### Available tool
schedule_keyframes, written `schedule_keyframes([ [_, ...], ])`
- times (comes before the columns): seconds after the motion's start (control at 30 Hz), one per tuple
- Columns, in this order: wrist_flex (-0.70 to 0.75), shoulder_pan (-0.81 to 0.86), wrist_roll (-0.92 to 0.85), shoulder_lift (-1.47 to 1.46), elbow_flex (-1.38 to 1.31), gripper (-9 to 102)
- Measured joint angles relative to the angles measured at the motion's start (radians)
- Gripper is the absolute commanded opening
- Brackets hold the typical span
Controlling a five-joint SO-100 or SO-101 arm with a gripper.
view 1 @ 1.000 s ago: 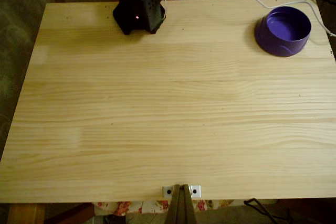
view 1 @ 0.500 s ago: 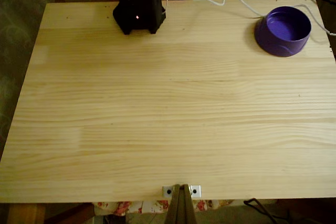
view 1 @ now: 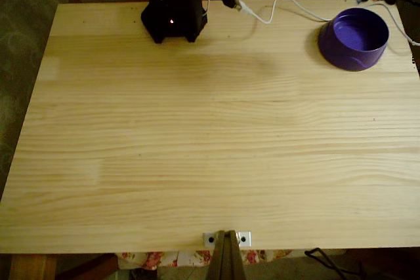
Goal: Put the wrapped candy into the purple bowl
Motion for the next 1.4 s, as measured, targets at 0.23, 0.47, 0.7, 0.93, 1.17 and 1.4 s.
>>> schedule_keyframes([
  [0.23,0.067,-0.051,-0.041,-0.178,-0.137,0],
  [0.47,0.104,-0.086,-0.041,-0.284,-0.270,1],
  [0.7,0.127,-0.091,-0.041,-0.339,-0.328,5],
  [0.93,0.127,-0.091,-0.041,-0.341,-0.331,15],
  [1.17,0.144,-0.091,-0.041,-0.341,-0.331,19],
  [1.4,0.156,-0.091,-0.041,-0.341,-0.331,5],
])
